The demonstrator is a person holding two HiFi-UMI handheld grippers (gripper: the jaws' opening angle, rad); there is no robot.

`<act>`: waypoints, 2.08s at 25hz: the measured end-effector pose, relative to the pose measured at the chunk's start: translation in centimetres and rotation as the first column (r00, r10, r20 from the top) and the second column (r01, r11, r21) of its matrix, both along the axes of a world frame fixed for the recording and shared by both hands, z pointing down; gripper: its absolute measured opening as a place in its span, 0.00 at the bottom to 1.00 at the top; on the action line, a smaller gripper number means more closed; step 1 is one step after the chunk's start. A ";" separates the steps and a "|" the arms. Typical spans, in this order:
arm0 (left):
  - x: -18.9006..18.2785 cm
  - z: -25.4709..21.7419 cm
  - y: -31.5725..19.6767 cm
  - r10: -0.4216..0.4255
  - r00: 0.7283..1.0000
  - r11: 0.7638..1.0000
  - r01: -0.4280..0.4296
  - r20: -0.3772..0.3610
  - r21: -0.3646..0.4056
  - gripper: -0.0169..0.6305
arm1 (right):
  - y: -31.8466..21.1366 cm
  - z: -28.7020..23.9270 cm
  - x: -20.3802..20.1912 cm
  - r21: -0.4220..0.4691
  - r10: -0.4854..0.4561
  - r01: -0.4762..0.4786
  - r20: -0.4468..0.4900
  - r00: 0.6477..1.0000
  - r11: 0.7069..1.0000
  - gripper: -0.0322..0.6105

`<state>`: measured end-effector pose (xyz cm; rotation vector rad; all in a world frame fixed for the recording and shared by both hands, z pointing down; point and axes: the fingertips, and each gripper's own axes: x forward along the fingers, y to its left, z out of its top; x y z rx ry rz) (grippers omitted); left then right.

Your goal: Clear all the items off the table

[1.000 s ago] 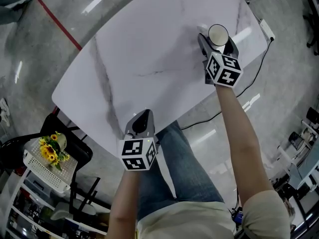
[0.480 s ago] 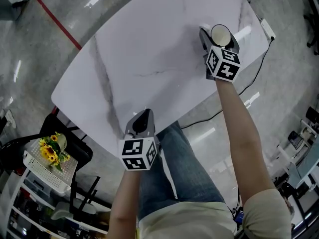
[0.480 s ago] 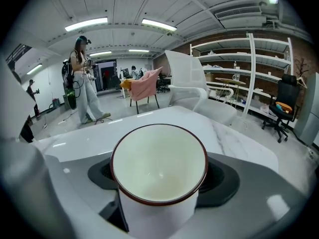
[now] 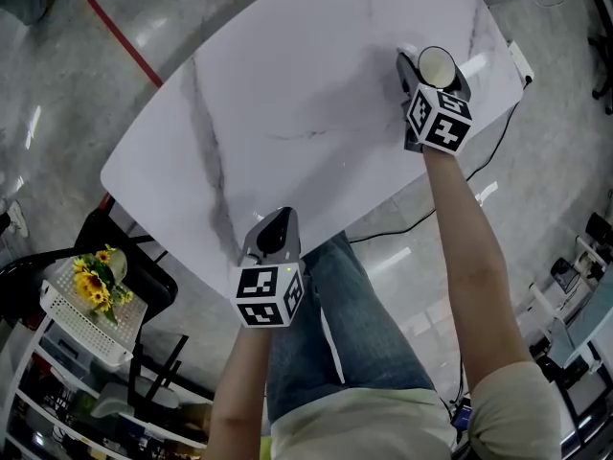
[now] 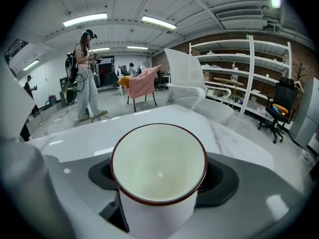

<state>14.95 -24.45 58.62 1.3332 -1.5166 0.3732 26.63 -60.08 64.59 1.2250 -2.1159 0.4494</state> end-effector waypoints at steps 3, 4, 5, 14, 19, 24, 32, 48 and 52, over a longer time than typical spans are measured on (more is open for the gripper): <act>-0.3 -0.1 0.7 -0.016 1.000 1.000 0.016 0.000 0.002 0.04 | 0.5 -0.1 -0.2 0.000 -0.018 0.018 -0.019 1.000 1.000 0.68; -0.4 -0.1 1.0 -0.019 1.000 1.000 0.019 0.002 0.003 0.04 | 0.8 -0.1 -0.2 -0.002 -0.026 0.026 -0.024 0.999 1.000 0.68; -0.5 -0.1 1.3 -0.023 1.000 1.000 0.023 0.003 0.004 0.04 | 1.1 -0.1 -0.3 -0.004 -0.033 0.033 -0.028 0.999 0.999 0.68; -1.3 -0.4 4.2 -0.070 0.998 0.998 0.069 0.012 0.012 0.04 | 4.1 -1.1 -1.9 -0.001 -0.072 0.072 -0.017 0.997 0.997 0.68; -1.6 -0.7 5.7 -0.099 0.995 0.995 0.098 0.016 0.022 0.04 | 6.1 -2.0 -3.2 0.001 -0.093 0.093 0.015 0.996 0.996 0.68; -2.2 -1.0 7.5 -0.136 0.991 0.990 0.136 0.016 0.034 0.04 | 8.5 -3.1 -4.6 0.004 -0.126 0.126 0.034 0.991 0.992 0.68; -3.8 -1.8 10.2 -0.201 0.979 0.978 0.199 0.019 0.066 0.04 | 12.7 -5.1 -7.2 0.011 -0.194 0.193 0.056 0.979 0.981 0.68; -6.5 -2.4 18.8 -0.347 0.937 0.935 0.344 0.034 0.084 0.04 | 23.0 -8.1 -14.9 0.030 -0.413 0.412 0.083 0.907 0.911 0.68; -6.8 -2.9 21.0 -0.387 0.921 0.919 0.382 0.037 0.093 0.04 | 26.3 -8.8 -16.8 0.032 -0.481 0.481 0.088 0.872 0.876 0.68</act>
